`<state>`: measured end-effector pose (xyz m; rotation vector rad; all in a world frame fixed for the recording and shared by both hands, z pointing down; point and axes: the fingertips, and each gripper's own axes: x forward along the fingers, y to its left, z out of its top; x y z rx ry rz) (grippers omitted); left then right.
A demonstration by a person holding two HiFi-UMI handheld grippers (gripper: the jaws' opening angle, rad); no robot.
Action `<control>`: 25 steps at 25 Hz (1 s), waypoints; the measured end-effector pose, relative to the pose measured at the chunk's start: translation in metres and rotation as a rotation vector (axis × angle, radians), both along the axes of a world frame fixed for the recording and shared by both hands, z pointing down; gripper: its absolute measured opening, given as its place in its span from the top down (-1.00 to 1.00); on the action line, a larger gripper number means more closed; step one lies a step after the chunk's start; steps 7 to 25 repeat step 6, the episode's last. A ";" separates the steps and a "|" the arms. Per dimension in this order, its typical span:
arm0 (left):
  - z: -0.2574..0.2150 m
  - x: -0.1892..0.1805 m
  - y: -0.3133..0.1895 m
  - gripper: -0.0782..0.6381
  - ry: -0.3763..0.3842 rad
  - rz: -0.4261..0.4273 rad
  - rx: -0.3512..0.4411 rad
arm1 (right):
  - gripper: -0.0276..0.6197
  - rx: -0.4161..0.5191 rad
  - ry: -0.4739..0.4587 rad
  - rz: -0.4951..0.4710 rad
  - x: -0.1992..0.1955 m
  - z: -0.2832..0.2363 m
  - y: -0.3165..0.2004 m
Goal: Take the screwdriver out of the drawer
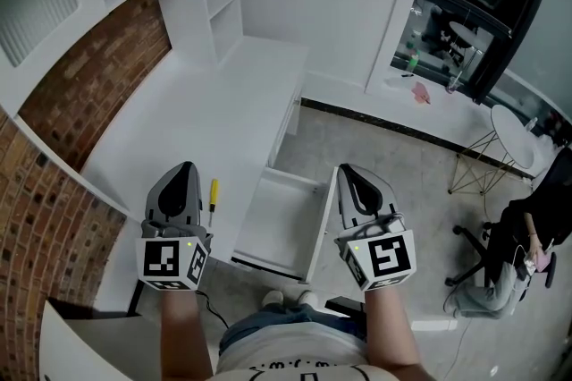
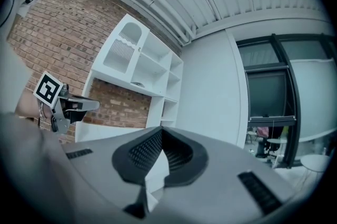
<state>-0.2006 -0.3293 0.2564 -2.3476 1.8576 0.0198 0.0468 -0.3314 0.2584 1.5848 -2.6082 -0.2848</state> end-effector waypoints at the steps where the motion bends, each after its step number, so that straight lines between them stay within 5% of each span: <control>1: 0.000 0.000 0.000 0.74 -0.003 0.004 0.001 | 0.88 0.002 0.002 0.000 -0.001 -0.001 0.000; 25: -0.003 -0.003 0.001 0.74 -0.007 0.008 0.008 | 0.88 0.013 0.006 0.002 -0.002 -0.003 0.000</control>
